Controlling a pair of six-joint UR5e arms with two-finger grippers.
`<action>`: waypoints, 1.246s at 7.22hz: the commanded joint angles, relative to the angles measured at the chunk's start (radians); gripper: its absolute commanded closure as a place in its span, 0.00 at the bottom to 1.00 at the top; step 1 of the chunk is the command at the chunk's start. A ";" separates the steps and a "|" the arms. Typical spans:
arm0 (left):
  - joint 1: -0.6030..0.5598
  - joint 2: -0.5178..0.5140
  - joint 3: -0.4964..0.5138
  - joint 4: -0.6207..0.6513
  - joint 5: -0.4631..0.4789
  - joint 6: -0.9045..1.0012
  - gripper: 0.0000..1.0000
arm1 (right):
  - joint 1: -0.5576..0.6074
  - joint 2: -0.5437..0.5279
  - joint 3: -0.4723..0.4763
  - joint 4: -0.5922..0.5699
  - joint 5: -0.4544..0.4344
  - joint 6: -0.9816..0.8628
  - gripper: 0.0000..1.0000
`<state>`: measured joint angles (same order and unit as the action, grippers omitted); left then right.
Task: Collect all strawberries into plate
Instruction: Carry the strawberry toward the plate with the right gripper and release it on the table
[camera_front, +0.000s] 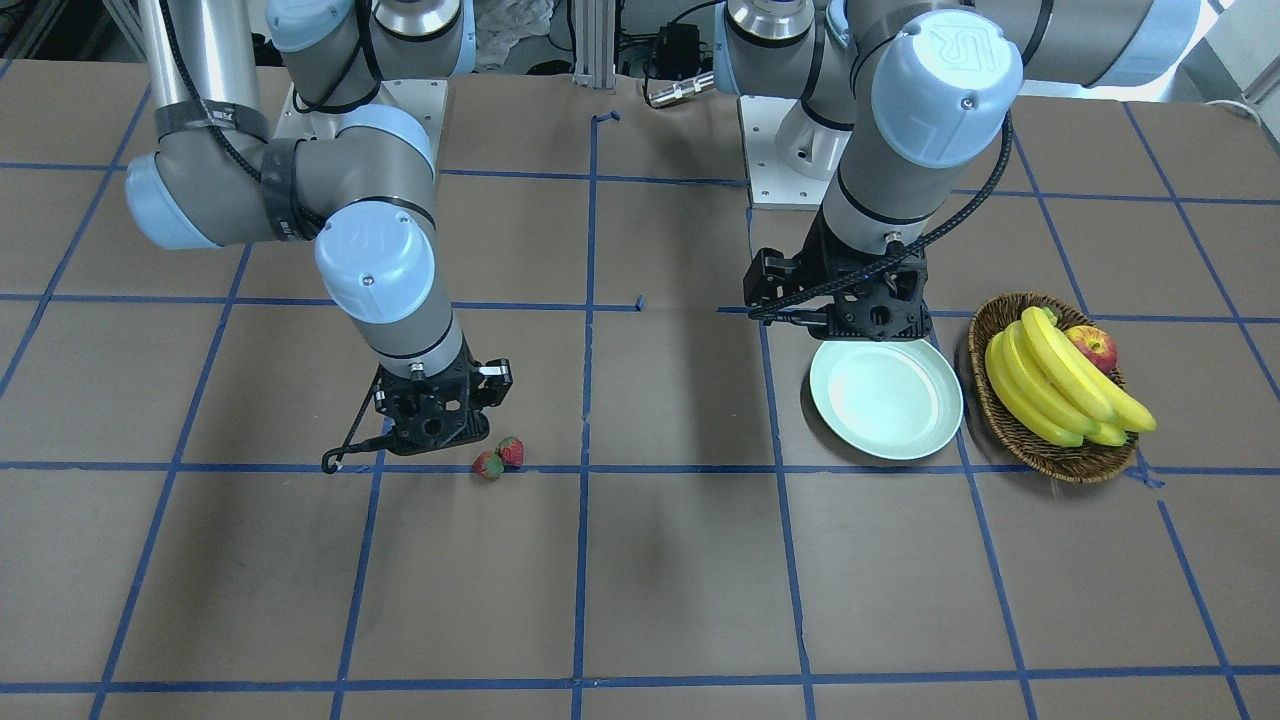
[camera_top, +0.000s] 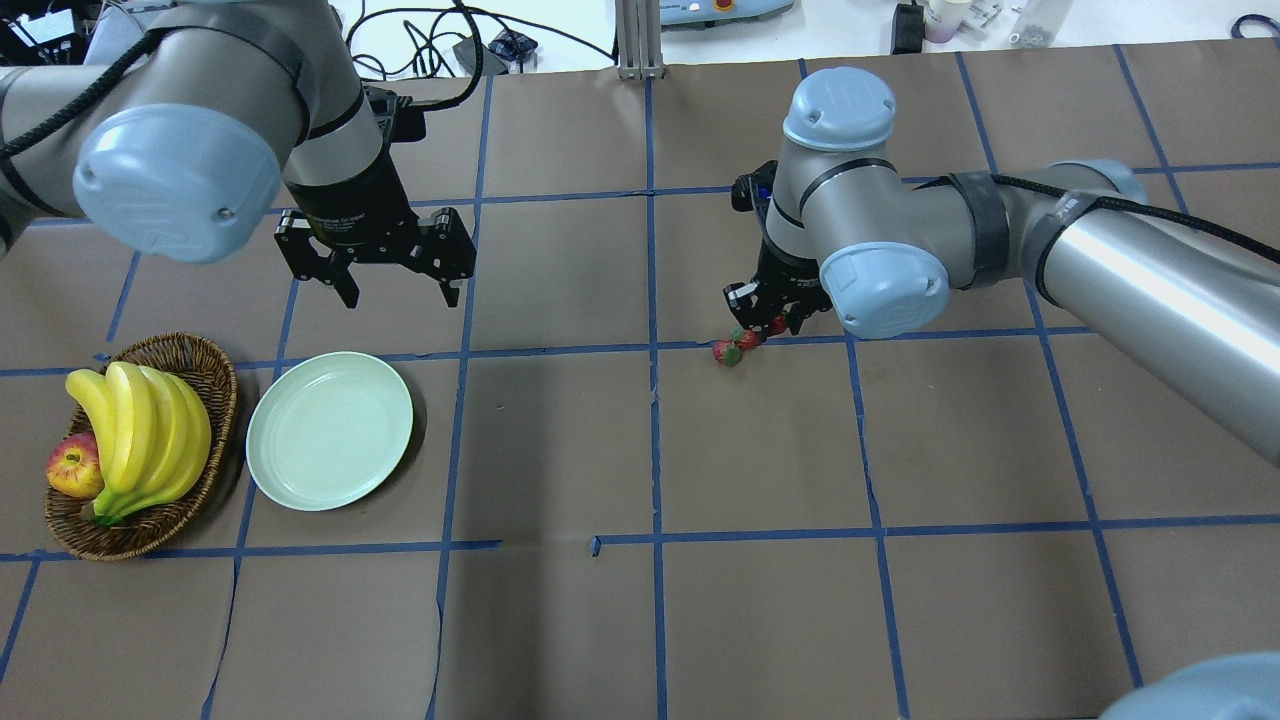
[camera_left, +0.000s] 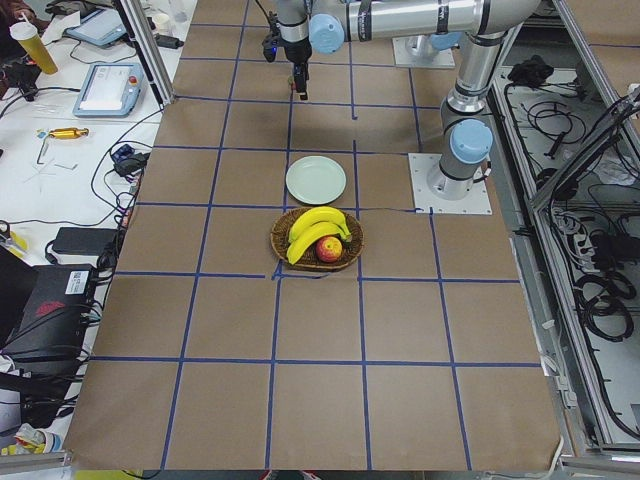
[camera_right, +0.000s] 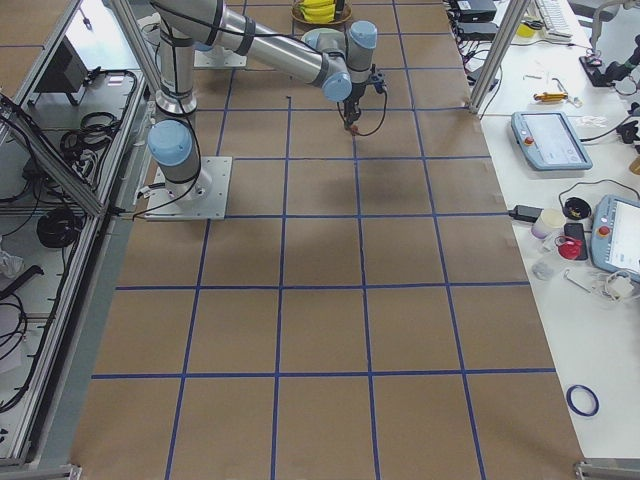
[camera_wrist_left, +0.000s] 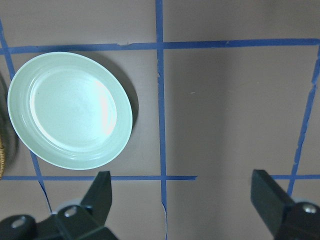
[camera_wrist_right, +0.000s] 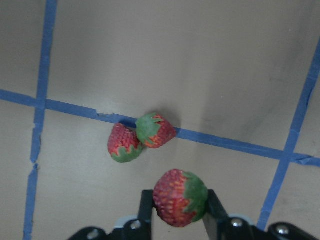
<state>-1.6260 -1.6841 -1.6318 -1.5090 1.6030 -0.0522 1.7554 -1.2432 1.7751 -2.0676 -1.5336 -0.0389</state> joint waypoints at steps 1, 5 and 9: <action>0.047 0.000 -0.003 0.035 0.000 0.008 0.00 | 0.096 0.011 -0.029 -0.008 0.059 0.119 1.00; 0.094 -0.038 -0.005 0.112 -0.006 0.019 0.00 | 0.252 0.144 -0.103 -0.034 0.090 0.188 1.00; 0.094 -0.048 -0.005 0.112 -0.008 0.018 0.00 | 0.276 0.197 -0.098 -0.022 0.092 0.174 0.61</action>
<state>-1.5325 -1.7307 -1.6368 -1.3972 1.5960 -0.0361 2.0267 -1.0535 1.6739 -2.0979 -1.4425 0.1456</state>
